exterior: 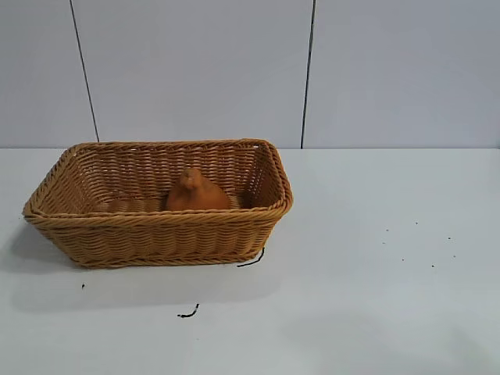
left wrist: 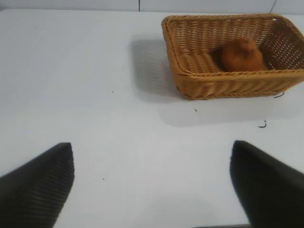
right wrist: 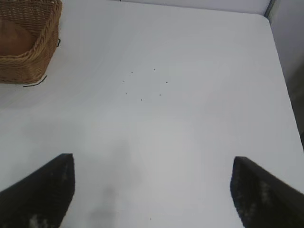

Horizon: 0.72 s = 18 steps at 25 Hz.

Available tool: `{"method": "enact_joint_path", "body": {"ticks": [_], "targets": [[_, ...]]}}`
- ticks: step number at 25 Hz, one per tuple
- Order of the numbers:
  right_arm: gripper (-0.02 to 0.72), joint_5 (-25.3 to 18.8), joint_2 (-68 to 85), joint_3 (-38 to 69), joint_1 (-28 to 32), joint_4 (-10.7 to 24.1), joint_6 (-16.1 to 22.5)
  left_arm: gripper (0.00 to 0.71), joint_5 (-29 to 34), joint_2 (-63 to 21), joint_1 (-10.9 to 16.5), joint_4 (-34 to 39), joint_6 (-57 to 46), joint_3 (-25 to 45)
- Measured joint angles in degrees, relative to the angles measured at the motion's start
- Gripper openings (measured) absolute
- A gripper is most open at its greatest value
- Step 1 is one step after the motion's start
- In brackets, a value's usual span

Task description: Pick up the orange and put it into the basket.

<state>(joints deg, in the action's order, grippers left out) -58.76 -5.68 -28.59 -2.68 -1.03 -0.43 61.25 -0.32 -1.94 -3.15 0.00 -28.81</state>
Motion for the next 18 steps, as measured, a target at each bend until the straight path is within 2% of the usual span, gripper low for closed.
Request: {"method": "enact_joint_path", "body": {"ticks": [6, 18], "targets": [[0.634, 0.1, 5.9, 0.0, 0.0, -0.2, 0.1, 0.639, 0.0, 0.0, 0.0, 0.0, 0.0, 0.0], [0.634, 0.1, 5.9, 0.0, 0.0, -0.2, 0.1, 0.639, 0.0, 0.0, 0.0, 0.0, 0.0, 0.0]]}}
